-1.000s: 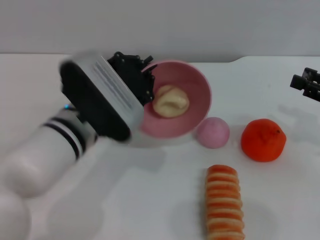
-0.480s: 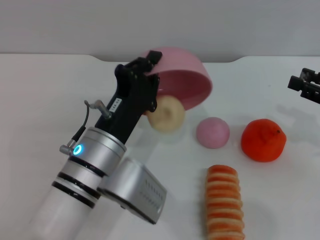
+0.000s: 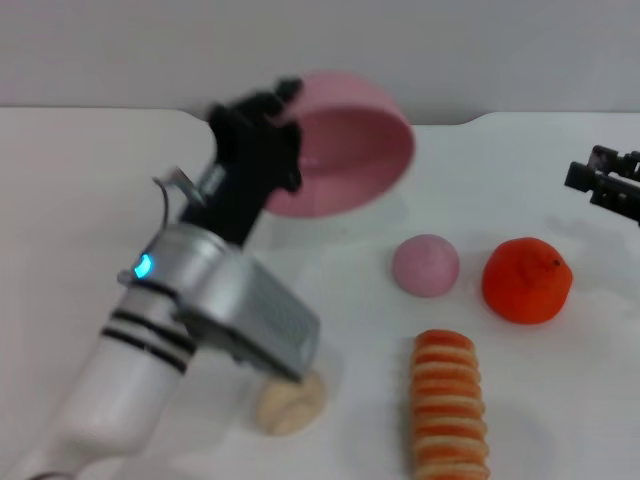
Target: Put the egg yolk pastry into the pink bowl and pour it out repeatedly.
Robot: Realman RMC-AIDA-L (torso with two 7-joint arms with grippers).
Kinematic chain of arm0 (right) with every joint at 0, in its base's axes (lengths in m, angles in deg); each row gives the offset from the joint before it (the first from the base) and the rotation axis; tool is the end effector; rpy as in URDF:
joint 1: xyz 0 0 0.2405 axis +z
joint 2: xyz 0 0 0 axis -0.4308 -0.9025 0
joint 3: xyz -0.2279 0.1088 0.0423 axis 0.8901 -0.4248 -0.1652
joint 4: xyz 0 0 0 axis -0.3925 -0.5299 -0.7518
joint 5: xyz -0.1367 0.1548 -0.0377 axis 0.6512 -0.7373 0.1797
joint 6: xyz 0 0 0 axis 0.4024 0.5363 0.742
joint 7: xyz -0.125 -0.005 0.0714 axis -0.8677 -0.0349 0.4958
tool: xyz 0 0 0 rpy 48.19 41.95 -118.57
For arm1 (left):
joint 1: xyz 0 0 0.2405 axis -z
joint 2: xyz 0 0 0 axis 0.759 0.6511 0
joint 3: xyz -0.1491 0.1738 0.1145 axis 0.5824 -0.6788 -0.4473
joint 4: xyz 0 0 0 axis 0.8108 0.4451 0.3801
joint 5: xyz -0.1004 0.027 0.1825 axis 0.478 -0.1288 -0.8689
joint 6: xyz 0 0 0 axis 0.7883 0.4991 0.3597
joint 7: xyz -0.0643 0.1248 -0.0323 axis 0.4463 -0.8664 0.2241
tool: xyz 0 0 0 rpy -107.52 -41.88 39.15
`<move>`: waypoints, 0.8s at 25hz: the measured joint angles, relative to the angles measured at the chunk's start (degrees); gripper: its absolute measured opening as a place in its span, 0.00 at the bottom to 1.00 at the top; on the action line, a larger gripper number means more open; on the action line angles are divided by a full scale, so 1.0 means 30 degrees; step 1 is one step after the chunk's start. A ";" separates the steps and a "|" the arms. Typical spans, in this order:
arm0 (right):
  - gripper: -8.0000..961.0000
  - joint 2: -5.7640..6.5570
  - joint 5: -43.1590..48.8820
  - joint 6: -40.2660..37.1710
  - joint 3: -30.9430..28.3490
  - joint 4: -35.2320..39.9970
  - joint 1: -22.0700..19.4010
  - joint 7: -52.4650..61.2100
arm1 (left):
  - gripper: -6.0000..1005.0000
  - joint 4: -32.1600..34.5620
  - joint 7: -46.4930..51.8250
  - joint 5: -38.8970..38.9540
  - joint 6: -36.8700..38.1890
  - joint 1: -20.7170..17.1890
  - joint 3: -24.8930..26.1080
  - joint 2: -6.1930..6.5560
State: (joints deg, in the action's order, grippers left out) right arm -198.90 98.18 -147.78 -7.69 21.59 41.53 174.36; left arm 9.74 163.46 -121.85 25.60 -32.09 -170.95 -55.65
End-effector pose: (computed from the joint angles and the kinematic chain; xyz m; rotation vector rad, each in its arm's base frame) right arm 0.2982 0.3102 0.0703 -2.3040 0.8596 0.8553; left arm -0.1747 0.2973 -0.0916 -1.6401 0.6116 -0.1182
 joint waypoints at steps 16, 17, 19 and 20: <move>0.58 -0.0040 0.0813 0.0156 0.2521 -0.2350 0.2079 -0.0609 | 0.01 0.4884 0.7845 0.6338 3.2389 0.2809 1.9919 0.0505; 0.58 -0.0062 0.0945 0.0209 0.2937 -0.2471 0.2347 -0.0609 | 0.01 0.4713 0.9053 0.5053 3.4474 0.3359 2.1534 0.0540; 0.58 -0.0102 0.1169 0.0624 0.4181 -0.2840 0.3014 -0.0595 | 0.01 0.4844 1.1242 0.2581 3.7137 0.3900 2.3492 0.0546; 0.58 -0.0133 0.1189 0.0879 0.4912 -0.3043 0.3399 -0.0557 | 0.01 0.5081 1.2319 0.1319 3.8217 0.4090 2.4373 0.0551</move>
State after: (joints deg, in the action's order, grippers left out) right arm -199.30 101.75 -145.15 7.04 12.46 51.72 172.69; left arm 24.98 200.41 -117.89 140.25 -19.82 -97.83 -53.99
